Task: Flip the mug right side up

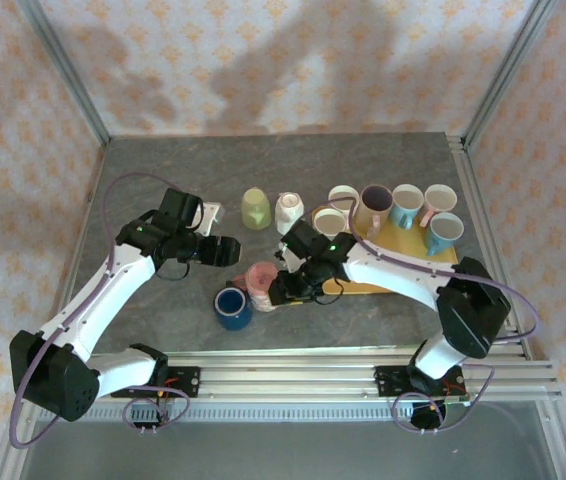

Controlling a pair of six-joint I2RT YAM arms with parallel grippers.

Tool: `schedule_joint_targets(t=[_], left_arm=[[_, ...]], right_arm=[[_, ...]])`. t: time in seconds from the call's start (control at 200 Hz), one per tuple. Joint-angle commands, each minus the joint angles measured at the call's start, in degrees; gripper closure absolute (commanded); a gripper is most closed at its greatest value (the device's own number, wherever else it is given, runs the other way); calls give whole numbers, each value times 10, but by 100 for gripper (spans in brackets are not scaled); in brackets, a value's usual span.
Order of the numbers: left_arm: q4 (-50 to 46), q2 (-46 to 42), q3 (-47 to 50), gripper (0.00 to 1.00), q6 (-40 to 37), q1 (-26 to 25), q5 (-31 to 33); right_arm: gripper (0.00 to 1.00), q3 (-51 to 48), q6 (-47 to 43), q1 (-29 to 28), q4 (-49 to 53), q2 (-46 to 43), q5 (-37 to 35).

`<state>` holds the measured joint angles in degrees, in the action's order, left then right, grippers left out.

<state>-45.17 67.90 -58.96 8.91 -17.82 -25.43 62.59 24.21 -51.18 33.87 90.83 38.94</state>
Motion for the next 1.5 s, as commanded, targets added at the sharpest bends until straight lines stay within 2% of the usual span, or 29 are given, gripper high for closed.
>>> schedule_joint_targets(t=[0.0,0.215,0.375,0.505,0.631,0.761,0.876,0.961,1.051,1.236,1.386,1.496], left_arm=[[7,2,1,22,-7,5,16],[7,12,-7,22,-10,10,19],[12,13,-13,21,-47,12,25],[47,-4,-3,20,-164,15,4],[89,-15,17,20,-332,26,-12],[103,7,13,20,-477,80,-56],[81,77,-42,21,-511,126,-90],[37,139,-81,23,-568,142,-115],[-10,195,-123,24,-634,142,-93],[-26,249,-147,24,-715,140,-73],[-11,256,-150,24,-766,136,-63],[-4,265,-143,24,-827,113,-37]], right_arm=[[58,19,33,-10,-47,17,9],[58,52,104,-10,-84,54,-53],[58,125,125,-10,-89,97,-102],[56,187,79,-6,-51,123,-115],[51,192,15,1,-33,107,-60],[50,165,-57,10,2,55,-28],[50,113,-81,44,4,-8,-7],[50,89,-102,73,19,-44,-5],[50,83,-130,98,42,-68,-7],[50,62,-153,157,43,-94,25],[50,52,-165,195,37,-101,56],[50,54,-177,216,40,-99,78]])
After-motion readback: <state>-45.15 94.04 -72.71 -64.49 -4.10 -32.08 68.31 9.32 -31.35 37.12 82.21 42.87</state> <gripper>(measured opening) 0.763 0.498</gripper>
